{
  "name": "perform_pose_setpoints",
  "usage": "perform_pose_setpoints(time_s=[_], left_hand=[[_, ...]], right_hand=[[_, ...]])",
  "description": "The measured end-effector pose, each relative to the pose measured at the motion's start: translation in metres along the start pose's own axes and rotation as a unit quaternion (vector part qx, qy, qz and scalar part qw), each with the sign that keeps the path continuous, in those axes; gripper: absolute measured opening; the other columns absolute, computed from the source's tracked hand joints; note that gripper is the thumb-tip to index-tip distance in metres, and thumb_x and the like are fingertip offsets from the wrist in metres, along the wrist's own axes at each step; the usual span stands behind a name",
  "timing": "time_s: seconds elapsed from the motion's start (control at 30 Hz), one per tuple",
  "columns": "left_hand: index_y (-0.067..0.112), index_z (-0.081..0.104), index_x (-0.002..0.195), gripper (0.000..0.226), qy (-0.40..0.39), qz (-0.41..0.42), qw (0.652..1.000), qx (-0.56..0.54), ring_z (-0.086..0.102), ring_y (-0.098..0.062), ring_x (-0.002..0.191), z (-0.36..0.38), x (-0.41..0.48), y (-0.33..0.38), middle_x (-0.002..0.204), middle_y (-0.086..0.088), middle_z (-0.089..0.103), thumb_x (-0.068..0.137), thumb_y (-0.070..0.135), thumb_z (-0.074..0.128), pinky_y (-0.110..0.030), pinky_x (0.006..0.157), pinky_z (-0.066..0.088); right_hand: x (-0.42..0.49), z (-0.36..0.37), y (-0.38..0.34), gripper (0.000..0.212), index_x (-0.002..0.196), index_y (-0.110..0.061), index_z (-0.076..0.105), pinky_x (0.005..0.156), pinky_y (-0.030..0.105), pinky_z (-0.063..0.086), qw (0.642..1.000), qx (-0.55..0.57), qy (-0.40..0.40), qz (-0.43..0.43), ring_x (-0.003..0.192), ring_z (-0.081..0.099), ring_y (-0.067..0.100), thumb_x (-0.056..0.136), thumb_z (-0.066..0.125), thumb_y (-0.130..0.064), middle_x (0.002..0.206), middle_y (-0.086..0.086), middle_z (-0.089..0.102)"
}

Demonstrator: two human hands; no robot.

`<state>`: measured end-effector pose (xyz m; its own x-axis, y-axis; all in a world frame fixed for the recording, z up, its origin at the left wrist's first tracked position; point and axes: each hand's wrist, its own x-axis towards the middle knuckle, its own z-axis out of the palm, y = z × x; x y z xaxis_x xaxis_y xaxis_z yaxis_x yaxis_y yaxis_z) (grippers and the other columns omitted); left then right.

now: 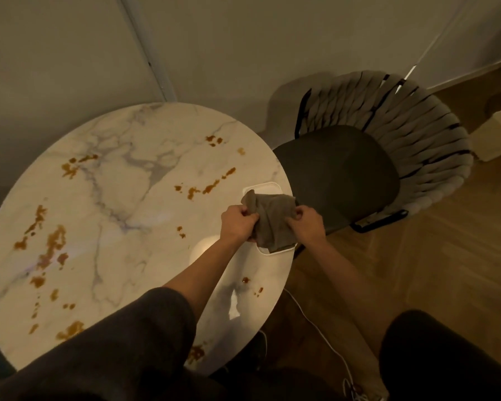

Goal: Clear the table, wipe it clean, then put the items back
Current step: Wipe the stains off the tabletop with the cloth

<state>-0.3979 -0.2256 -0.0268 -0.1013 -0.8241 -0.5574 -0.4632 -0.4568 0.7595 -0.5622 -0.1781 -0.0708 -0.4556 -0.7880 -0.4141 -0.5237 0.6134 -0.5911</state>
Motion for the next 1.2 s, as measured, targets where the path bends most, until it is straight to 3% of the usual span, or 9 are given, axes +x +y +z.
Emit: perform_pose_setpoints(time_s=[0.07,0.27,0.47,0.63,0.77,0.87,1.0,1.1,1.2], left_hand=[[0.000,0.068,0.095,0.014,0.005,0.014,1.000,0.018,0.069,-0.030,0.069,-0.004,-0.001,0.002,0.089,-0.017,0.068,0.088,0.010,0.061,-0.041,0.053,0.060],[0.005,0.069,0.095,0.013,0.024,0.042,0.998,0.026,0.066,-0.024,0.067,-0.023,-0.001,0.007,0.086,-0.013,0.066,0.086,0.009,0.060,-0.033,0.046,0.058],[0.002,0.069,0.097,0.017,0.025,0.053,0.997,0.040,0.067,-0.026,0.067,-0.031,0.004,0.010,0.089,-0.015,0.067,0.087,0.011,0.059,-0.029,0.043,0.055],[0.000,0.068,0.087,0.018,0.047,0.095,0.991,0.087,0.065,-0.026,0.068,-0.030,0.011,0.018,0.085,-0.019,0.067,0.087,0.015,0.059,-0.037,0.054,0.060],[0.006,0.069,0.095,0.023,-0.009,0.106,0.986,0.131,0.067,-0.025,0.077,-0.011,0.014,0.024,0.090,-0.014,0.067,0.090,0.027,0.060,-0.040,0.065,0.061],[0.017,0.065,0.113,0.031,-0.089,0.039,0.986,0.137,0.065,-0.019,0.076,0.011,0.012,0.022,0.099,-0.005,0.065,0.097,0.039,0.051,-0.025,0.058,0.059],[0.016,0.060,0.121,0.032,-0.163,-0.040,0.974,0.149,0.069,-0.025,0.088,0.024,0.007,0.009,0.112,-0.010,0.065,0.101,0.034,0.044,-0.031,0.068,0.061],[0.018,0.061,0.125,0.030,-0.167,0.011,0.973,0.156,0.066,-0.024,0.096,0.021,0.001,0.003,0.117,-0.005,0.059,0.101,0.025,0.043,-0.025,0.062,0.059],[0.019,0.063,0.119,0.027,-0.131,0.053,0.987,0.074,0.063,-0.022,0.102,0.010,-0.022,-0.003,0.118,-0.004,0.062,0.100,0.026,0.045,-0.027,0.075,0.058]], right_hand=[[0.007,0.003,0.001,0.036,0.120,-0.011,0.060,0.098,0.042,0.050,0.998,-0.059,-0.027,-0.003,0.106,0.062,0.026,0.090,0.067,-0.030,0.116,0.010,0.064],[0.003,0.001,-0.008,0.013,0.102,-0.018,0.070,0.094,0.041,0.050,0.982,-0.156,0.037,-0.104,0.095,0.062,0.022,0.093,0.063,-0.023,0.107,0.006,0.062],[-0.017,0.005,-0.034,0.003,0.097,-0.016,0.051,0.071,0.014,0.043,0.990,0.093,0.007,-0.103,0.081,0.055,0.011,0.099,0.050,-0.018,0.093,0.002,0.057],[-0.032,-0.013,-0.052,0.015,0.110,-0.013,0.052,0.071,0.014,0.048,0.949,0.313,0.010,0.025,0.083,0.052,0.008,0.103,0.040,-0.018,0.090,-0.005,0.051],[-0.039,-0.029,-0.046,0.019,0.112,-0.010,0.054,0.068,0.017,0.043,0.956,0.287,0.054,0.037,0.081,0.050,0.007,0.103,0.040,-0.018,0.089,-0.007,0.049],[-0.045,-0.040,-0.035,0.016,0.112,-0.009,0.053,0.076,0.024,0.042,0.959,0.273,0.061,0.053,0.087,0.052,0.012,0.102,0.042,-0.017,0.093,-0.001,0.051],[-0.056,-0.049,-0.015,0.022,0.115,-0.003,0.055,0.080,0.028,0.045,0.962,0.258,0.068,0.065,0.086,0.052,0.012,0.103,0.042,-0.017,0.098,0.005,0.054],[-0.063,-0.052,-0.009,0.015,0.105,-0.011,0.054,0.068,0.014,0.042,0.964,0.254,0.050,0.058,0.077,0.048,0.004,0.103,0.040,-0.015,0.094,0.000,0.051],[-0.072,-0.050,-0.017,0.021,0.090,-0.020,0.057,0.069,0.020,0.044,0.941,0.331,0.017,0.063,0.085,0.054,0.012,0.102,0.041,-0.015,0.094,0.001,0.056]])
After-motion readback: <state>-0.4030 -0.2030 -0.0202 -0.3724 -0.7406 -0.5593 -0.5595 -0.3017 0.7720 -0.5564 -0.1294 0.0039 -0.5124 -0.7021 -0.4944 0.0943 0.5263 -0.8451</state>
